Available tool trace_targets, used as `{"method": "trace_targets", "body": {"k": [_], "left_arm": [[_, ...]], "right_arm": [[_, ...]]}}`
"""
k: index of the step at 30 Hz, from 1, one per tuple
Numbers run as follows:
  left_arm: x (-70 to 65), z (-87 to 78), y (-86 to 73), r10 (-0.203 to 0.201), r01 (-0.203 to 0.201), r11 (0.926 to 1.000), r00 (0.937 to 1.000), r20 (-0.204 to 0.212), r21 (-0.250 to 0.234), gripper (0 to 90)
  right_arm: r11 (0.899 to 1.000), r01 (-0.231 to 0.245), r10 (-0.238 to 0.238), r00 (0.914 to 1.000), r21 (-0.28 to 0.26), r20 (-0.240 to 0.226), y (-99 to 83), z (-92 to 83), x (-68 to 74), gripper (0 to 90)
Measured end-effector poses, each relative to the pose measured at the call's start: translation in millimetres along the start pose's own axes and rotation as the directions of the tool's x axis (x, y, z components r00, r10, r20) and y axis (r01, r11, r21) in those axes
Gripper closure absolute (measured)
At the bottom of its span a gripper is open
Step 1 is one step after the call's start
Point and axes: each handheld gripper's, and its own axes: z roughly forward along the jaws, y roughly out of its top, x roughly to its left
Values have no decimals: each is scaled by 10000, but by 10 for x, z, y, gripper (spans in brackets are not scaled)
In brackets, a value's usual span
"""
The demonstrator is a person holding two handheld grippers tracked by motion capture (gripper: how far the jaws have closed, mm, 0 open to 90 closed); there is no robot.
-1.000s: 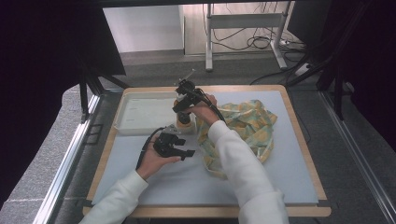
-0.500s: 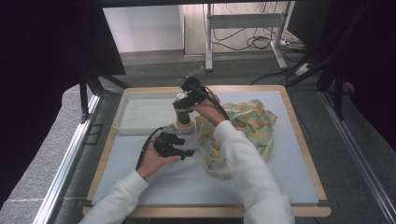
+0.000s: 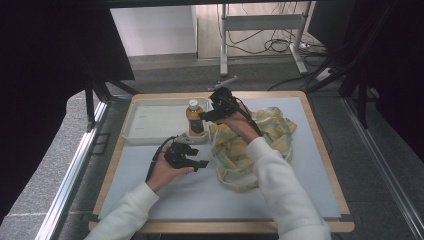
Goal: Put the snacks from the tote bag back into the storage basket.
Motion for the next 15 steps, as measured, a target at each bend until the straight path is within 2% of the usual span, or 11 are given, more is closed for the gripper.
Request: {"method": "trace_targets", "body": {"k": [9,15], "left_arm": [[30,-10,-7,-87,88,10000,9999,-146,27,321],[33,26,-14,-143,146,9998,9997,-202,119,320]], "right_arm": [[9995,58,-57,10000,-305,14,-434,-388,-49,298],[9983,-157,170,9996,-553,235,-796,-689,-118,298]]}}
